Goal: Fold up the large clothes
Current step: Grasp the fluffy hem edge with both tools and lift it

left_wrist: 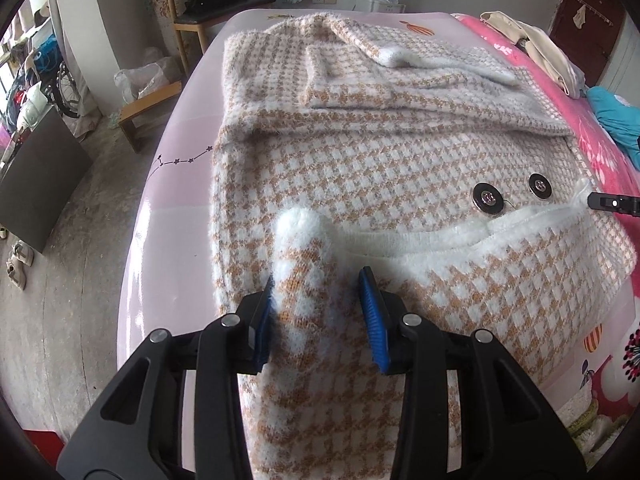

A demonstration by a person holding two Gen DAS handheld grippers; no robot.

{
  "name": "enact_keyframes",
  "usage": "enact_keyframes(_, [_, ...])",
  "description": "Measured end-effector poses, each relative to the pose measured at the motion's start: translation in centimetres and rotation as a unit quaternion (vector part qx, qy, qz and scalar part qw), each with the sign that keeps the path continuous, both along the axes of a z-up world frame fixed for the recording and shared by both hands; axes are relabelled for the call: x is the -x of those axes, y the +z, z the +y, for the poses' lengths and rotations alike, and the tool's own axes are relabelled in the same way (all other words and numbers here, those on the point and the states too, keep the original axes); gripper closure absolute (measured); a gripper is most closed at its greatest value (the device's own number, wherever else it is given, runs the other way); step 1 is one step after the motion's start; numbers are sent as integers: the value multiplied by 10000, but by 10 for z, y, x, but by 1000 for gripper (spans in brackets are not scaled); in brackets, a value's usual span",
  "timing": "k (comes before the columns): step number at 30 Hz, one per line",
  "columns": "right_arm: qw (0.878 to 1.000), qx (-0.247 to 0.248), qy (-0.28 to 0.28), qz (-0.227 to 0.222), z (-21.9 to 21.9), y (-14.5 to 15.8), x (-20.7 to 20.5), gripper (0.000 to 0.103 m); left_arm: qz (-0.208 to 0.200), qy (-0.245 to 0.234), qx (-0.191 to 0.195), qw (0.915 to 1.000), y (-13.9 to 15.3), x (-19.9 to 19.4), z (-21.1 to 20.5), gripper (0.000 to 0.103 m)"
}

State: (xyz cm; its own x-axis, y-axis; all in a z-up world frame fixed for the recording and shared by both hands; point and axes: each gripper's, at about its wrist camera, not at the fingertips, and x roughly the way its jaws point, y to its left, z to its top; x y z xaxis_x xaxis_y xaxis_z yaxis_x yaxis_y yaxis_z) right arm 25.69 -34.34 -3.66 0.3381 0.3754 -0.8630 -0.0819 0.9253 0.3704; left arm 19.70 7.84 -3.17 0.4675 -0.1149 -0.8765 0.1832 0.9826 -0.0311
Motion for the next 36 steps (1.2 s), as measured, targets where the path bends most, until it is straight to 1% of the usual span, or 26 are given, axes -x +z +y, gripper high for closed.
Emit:
enact_keyframes(4, [9999, -3, 66, 135, -3, 1, 15, 44, -24, 10, -84, 10000, 0, 1, -3, 66])
enact_keyframes(6, [9997, 69, 116, 191, -3, 1, 19, 47, -40, -7, -131, 9999, 0, 1, -4, 66])
enact_keyframes(13, [9974, 644, 291, 159, 8, 2, 20, 62, -73, -38, -241, 9997, 0, 2, -7, 66])
enact_keyframes(19, [9971, 695, 284, 127, 12, 3, 22, 70, -70, -74, -295, 9995, 1, 2, -8, 66])
enact_keyframes(26, [9969, 671, 411, 40, 15, 10, 22, 70, -70, -105, -363, 9993, 1, 2, -10, 66])
enact_keyframes(31, [9973, 645, 339, 97, 10, 2, 20, 70, -90, -144, -439, 9989, 0, 2, -11, 66])
enact_keyframes(34, [9964, 763, 360, 3, 14, 2, 21, 70, -99, -146, -469, 9987, 0, 2, -12, 66])
enact_keyframes(36, [9945, 955, 422, -99, 20, 3, 24, 70, -110, -138, -484, 9987, 0, 2, -13, 65])
